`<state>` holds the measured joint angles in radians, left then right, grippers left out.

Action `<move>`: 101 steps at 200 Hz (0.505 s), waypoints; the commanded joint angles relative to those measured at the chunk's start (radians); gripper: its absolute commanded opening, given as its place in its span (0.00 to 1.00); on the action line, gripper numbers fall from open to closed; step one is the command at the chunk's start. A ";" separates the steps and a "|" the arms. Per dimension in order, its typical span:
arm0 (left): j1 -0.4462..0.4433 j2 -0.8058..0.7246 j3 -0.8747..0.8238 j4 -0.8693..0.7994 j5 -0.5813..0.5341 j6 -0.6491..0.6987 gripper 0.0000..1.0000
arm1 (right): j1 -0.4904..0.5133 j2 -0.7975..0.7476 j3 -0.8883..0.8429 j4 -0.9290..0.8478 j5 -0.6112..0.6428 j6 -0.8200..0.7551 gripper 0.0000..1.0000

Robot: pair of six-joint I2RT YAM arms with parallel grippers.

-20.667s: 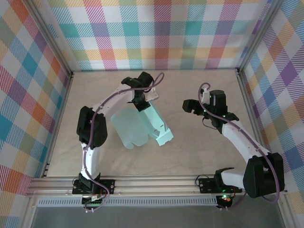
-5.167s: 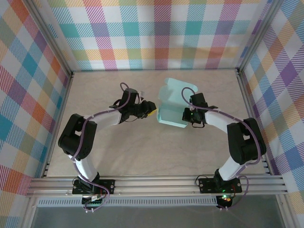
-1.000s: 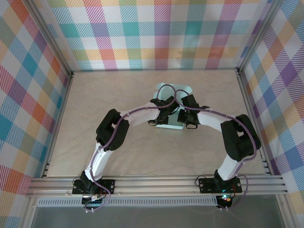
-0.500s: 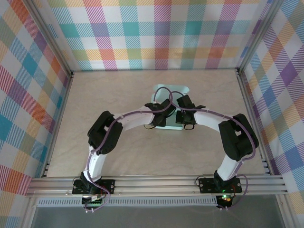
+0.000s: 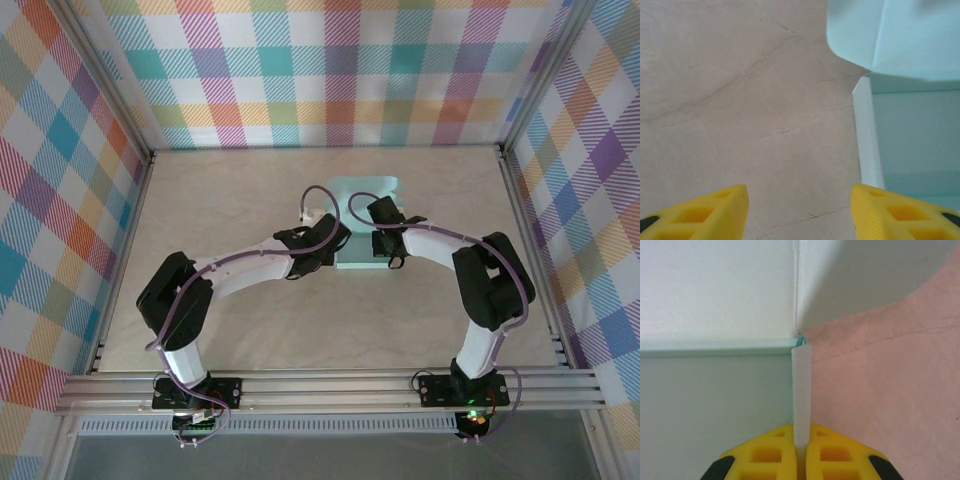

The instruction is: Fold the paper box

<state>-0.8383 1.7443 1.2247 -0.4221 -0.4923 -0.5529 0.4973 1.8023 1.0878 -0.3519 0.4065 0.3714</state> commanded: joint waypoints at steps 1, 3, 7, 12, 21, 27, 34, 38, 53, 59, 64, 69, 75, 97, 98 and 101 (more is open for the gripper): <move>0.032 -0.079 -0.048 0.063 -0.042 -0.030 0.56 | 0.016 0.048 0.016 -0.075 0.100 -0.054 0.00; 0.035 -0.083 -0.051 0.064 -0.040 -0.031 0.56 | 0.018 0.051 0.018 -0.075 0.103 -0.054 0.00; 0.041 -0.090 -0.057 0.066 -0.038 -0.032 0.56 | 0.023 0.058 0.023 -0.081 0.110 -0.052 0.00; 0.052 -0.096 -0.066 0.069 -0.032 -0.034 0.56 | 0.029 0.067 0.034 -0.092 0.124 -0.052 0.00; 0.067 -0.109 -0.079 0.071 -0.023 -0.038 0.56 | 0.041 0.092 0.056 -0.118 0.150 -0.046 0.00; 0.079 -0.116 -0.089 0.074 -0.017 -0.038 0.56 | 0.049 0.107 0.071 -0.137 0.170 -0.041 0.01; 0.091 -0.124 -0.102 0.081 -0.011 -0.039 0.56 | 0.060 0.126 0.090 -0.165 0.202 -0.029 0.01; 0.096 -0.129 -0.107 0.082 -0.007 -0.038 0.56 | 0.065 0.136 0.100 -0.181 0.219 -0.022 0.01; 0.117 -0.140 -0.124 0.083 -0.001 -0.036 0.56 | 0.081 0.171 0.144 -0.252 0.292 0.019 0.00; 0.123 -0.144 -0.129 0.084 0.000 -0.034 0.56 | 0.090 0.186 0.164 -0.284 0.329 0.034 0.00; 0.130 -0.146 -0.133 0.089 0.000 -0.033 0.56 | 0.096 0.198 0.179 -0.305 0.348 0.041 0.00; 0.133 -0.147 -0.137 0.089 0.002 -0.032 0.56 | 0.105 0.210 0.191 -0.320 0.367 0.046 0.00; 0.139 -0.149 -0.140 0.091 0.006 -0.030 0.56 | 0.115 0.222 0.204 -0.337 0.386 0.050 0.00; 0.158 -0.156 -0.150 0.103 0.019 -0.026 0.56 | 0.135 0.259 0.242 -0.393 0.426 0.070 0.00; 0.159 -0.156 -0.151 0.105 0.021 -0.026 0.56 | 0.135 0.260 0.244 -0.395 0.426 0.070 0.00; 0.162 -0.157 -0.152 0.107 0.024 -0.025 0.56 | 0.135 0.263 0.246 -0.402 0.426 0.075 0.00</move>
<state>-0.6949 1.6257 1.0901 -0.3477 -0.4873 -0.5789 0.6174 1.9972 1.3174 -0.5789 0.7258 0.4160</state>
